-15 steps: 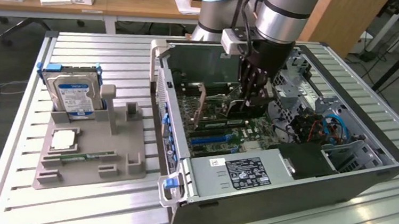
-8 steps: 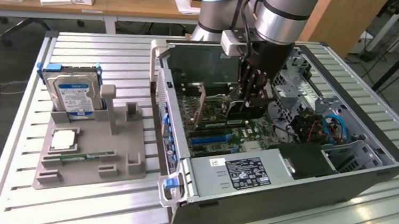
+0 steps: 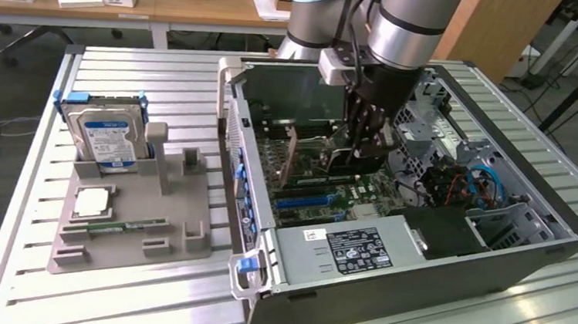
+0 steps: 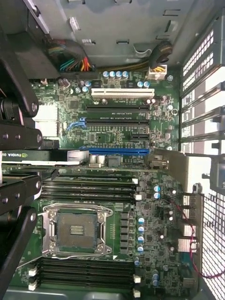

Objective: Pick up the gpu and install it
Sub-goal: 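Insert the gpu into the slot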

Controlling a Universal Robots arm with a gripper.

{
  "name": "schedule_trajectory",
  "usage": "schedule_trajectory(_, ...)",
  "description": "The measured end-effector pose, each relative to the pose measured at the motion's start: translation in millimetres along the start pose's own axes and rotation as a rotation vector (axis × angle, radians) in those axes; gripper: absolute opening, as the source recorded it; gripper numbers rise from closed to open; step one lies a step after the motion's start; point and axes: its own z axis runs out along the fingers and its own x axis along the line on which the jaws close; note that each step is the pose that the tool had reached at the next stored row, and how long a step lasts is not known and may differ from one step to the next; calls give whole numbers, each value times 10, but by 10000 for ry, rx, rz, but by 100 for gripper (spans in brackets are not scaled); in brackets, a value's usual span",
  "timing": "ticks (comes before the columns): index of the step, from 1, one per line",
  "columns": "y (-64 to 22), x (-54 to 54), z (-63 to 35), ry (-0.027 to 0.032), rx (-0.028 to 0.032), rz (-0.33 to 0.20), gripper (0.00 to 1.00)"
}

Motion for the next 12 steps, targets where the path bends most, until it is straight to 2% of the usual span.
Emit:
schedule_trajectory(6,0,-1,64,-2,1,0,26)
schedule_trajectory(12,8,-1,66,-1,1,4,26)
